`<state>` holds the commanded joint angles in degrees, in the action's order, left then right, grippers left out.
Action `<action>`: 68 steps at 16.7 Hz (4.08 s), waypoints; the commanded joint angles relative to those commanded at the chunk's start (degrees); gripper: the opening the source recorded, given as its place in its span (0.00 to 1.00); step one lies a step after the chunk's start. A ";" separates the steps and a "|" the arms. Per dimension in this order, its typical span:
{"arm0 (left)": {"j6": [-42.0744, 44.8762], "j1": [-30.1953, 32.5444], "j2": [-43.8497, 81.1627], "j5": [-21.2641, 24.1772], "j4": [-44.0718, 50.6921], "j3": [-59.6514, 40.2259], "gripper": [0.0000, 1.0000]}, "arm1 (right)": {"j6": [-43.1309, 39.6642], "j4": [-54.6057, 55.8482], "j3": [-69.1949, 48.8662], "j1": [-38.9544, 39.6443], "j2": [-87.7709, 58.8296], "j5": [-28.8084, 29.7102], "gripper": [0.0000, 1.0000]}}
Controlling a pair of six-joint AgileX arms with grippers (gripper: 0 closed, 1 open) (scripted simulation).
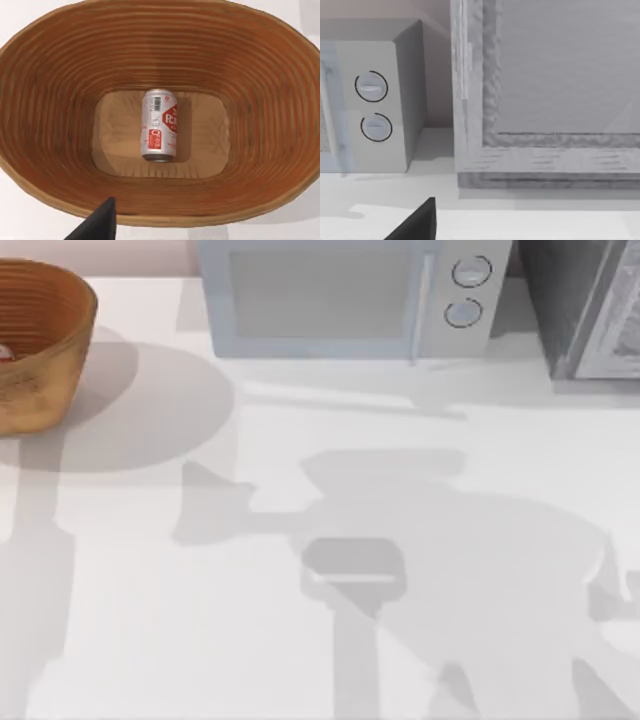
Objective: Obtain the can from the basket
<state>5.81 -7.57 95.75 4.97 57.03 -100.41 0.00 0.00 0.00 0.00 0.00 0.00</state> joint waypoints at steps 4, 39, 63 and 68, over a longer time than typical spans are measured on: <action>1.74 -1.02 21.42 0.65 12.71 -22.50 1.00 | 0.00 0.00 0.00 0.00 0.00 0.00 1.00; 4.96 -1.60 57.97 1.13 17.75 -43.01 1.00 | 0.00 0.00 0.00 0.00 0.00 0.00 1.00; 3.87 -1.89 53.71 0.99 17.86 -40.44 0.00 | 0.00 0.00 0.00 0.00 0.00 0.00 1.00; 3.45 -3.23 43.14 3.41 11.86 -30.77 0.00 | 0.00 0.00 0.00 0.00 0.00 0.00 1.00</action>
<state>9.26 -10.80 138.89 8.39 68.89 -131.18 0.00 0.00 0.00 0.00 0.00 0.00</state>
